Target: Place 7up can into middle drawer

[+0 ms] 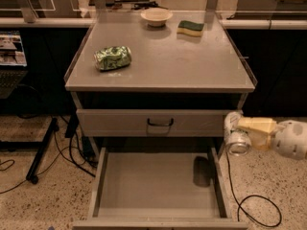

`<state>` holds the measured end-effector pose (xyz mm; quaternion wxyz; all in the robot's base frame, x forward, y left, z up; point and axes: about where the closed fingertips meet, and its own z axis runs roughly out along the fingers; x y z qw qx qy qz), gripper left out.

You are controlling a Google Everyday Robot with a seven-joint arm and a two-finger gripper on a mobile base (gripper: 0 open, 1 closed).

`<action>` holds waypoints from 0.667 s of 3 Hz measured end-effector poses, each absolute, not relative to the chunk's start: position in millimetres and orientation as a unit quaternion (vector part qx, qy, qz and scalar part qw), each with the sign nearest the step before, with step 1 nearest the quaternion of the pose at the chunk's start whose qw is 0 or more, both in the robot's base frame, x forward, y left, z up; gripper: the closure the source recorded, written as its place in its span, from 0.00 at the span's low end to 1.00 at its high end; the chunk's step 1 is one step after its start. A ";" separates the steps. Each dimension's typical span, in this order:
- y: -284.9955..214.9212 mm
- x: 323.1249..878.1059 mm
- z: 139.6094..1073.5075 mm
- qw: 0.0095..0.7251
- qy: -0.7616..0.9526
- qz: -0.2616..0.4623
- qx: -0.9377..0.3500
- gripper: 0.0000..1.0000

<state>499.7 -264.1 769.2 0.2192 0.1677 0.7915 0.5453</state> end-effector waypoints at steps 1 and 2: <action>-252.1 518.9 662.5 0.186 0.780 0.544 0.248 1.00; -242.8 532.7 608.4 0.165 0.781 0.531 0.283 1.00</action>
Offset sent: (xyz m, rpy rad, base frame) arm 0.0476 0.0271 -0.2257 0.0575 0.3009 -0.1907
